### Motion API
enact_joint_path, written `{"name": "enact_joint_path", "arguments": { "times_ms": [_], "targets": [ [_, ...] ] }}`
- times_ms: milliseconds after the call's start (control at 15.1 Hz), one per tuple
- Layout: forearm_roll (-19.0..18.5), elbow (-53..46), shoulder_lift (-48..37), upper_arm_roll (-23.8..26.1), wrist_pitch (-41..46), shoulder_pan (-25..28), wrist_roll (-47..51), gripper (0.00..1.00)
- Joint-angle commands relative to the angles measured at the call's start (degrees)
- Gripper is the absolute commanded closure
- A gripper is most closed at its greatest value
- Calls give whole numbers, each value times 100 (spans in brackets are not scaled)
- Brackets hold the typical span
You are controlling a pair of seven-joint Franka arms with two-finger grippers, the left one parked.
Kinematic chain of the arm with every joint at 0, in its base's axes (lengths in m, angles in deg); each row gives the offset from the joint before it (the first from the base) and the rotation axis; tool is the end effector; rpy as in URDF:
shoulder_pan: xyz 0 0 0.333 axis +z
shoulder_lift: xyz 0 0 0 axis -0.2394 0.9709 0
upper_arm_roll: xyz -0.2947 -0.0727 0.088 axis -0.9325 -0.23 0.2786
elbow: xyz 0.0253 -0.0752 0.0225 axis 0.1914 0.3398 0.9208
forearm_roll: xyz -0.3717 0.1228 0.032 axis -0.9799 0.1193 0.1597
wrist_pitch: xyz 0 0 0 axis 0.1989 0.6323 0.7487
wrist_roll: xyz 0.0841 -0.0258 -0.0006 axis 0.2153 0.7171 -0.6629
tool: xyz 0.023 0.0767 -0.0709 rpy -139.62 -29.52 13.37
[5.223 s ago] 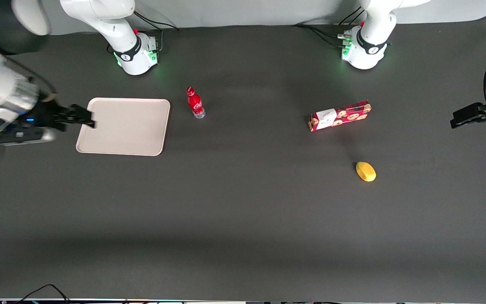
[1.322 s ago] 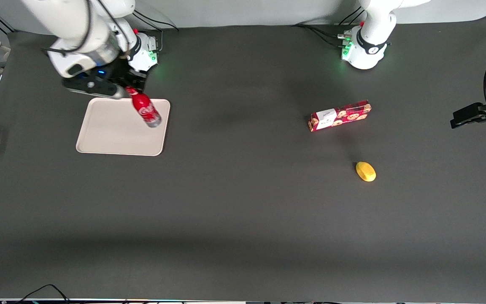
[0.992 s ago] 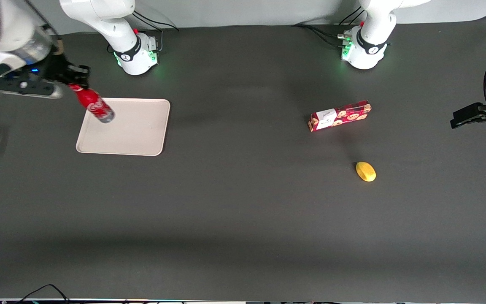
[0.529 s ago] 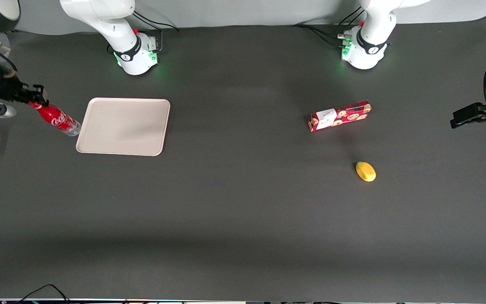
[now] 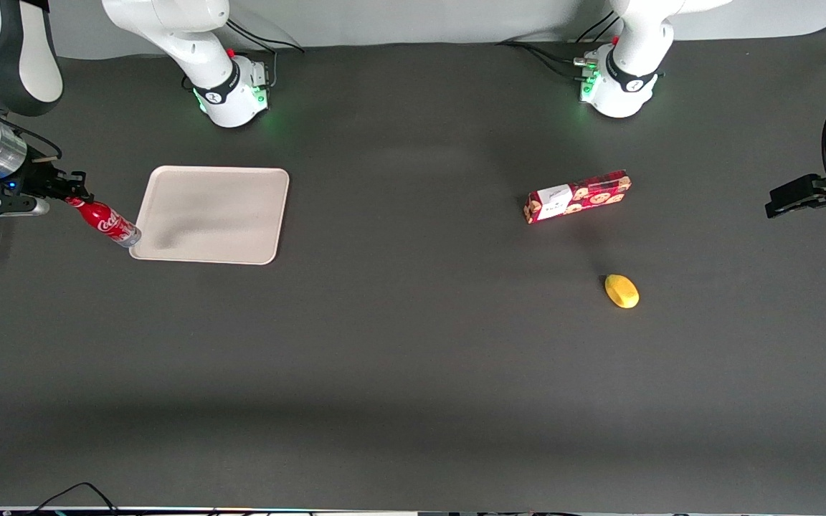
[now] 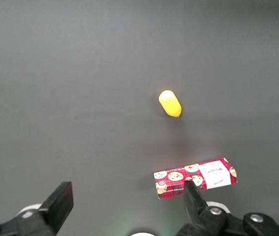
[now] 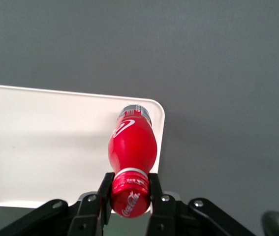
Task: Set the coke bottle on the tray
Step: 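Lower the bottle onto the tray corner and open the right gripper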
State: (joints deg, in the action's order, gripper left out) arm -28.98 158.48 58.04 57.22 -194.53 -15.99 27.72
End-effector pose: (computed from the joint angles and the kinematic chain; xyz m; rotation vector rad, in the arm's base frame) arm 0.4212 -0.1512 0.4139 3.0927 0.0255 -0.1259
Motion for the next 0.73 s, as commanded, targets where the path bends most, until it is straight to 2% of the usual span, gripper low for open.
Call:
{"name": "enact_joint_path", "arguments": {
  "times_ms": [0, 331, 661],
  "targets": [
    [-234, 875, -329, -410, -802, -41, -417, 100],
    [-287, 1289, -224, -516, -1103, -41, -409, 100],
    [-568, 1308, -83, -525, -1095, -32, -382, 100]
  ]
}}
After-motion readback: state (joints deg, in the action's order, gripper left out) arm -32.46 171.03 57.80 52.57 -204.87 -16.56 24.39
